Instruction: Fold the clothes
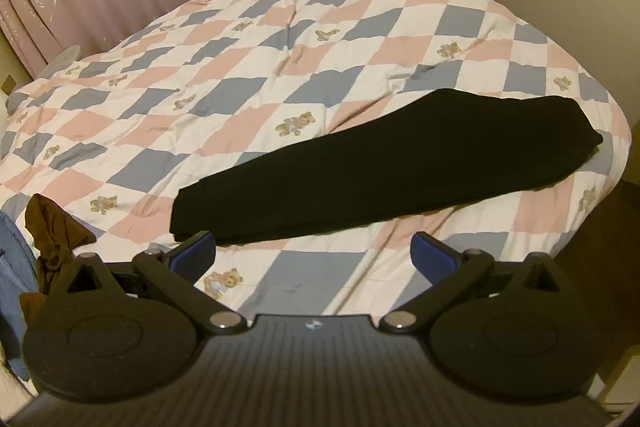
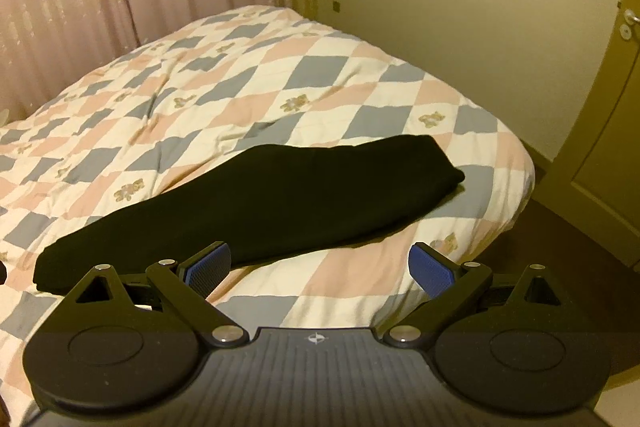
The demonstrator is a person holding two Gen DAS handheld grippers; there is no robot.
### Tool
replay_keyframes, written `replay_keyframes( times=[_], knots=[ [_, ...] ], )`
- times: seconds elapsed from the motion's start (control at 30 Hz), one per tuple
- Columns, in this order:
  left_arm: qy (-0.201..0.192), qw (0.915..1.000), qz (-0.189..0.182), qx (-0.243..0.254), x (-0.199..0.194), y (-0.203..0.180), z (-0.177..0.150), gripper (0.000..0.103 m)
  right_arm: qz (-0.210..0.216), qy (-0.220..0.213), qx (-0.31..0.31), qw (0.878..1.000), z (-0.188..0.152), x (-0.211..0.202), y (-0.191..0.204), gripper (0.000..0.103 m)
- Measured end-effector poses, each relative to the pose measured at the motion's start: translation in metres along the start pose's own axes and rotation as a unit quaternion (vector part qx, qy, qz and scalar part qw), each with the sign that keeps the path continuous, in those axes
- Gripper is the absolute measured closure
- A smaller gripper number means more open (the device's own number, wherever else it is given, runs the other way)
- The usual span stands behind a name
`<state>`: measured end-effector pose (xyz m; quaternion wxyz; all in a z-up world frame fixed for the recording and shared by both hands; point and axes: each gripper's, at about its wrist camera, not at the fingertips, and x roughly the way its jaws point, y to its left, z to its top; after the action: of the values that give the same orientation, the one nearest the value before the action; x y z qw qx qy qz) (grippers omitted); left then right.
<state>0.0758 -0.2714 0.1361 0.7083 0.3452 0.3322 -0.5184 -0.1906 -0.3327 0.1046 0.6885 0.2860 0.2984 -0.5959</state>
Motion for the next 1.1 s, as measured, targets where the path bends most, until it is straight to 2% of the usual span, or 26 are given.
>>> replay_keyframes(
  times=[0.2,0.4,0.53,0.67,0.8,0.9,1.0,1.1],
  knots=[
    [0.001,1.0,0.0,0.008,0.002,-0.03,-0.005,0.0,0.006,-0.012,0.005,1.0,0.002,0.003,-0.028,0.004],
    [0.007,0.9996,-0.018,0.021,0.005,-0.047,-0.012,0.0,0.004,-0.009,0.013,1.0,-0.003,0.005,-0.046,0.004],
    [0.023,0.9981,-0.052,0.022,0.02,-0.039,-0.023,0.0,-0.005,-0.001,0.007,1.0,-0.015,0.015,-0.045,0.004],
    [0.06,0.9949,-0.081,0.001,0.051,-0.001,-0.044,0.001,-0.015,0.029,-0.013,0.999,-0.039,0.035,-0.031,0.009],
    [0.09,0.9919,-0.084,-0.029,0.086,0.059,-0.062,0.001,-0.009,0.055,-0.081,0.995,-0.063,0.055,0.013,0.017],
    [0.092,0.9916,-0.082,-0.04,0.113,0.111,-0.068,0.001,0.008,0.044,-0.177,0.983,-0.081,0.072,0.072,0.022],
    [0.081,0.9926,-0.082,-0.038,0.138,0.164,-0.071,0.001,0.03,0.02,-0.278,0.96,-0.1,0.09,0.139,0.03],
    [0.064,0.9938,-0.086,-0.029,0.165,0.216,-0.074,0.001,0.074,-0.009,-0.364,0.929,-0.124,0.116,0.215,0.039]
  ],
)
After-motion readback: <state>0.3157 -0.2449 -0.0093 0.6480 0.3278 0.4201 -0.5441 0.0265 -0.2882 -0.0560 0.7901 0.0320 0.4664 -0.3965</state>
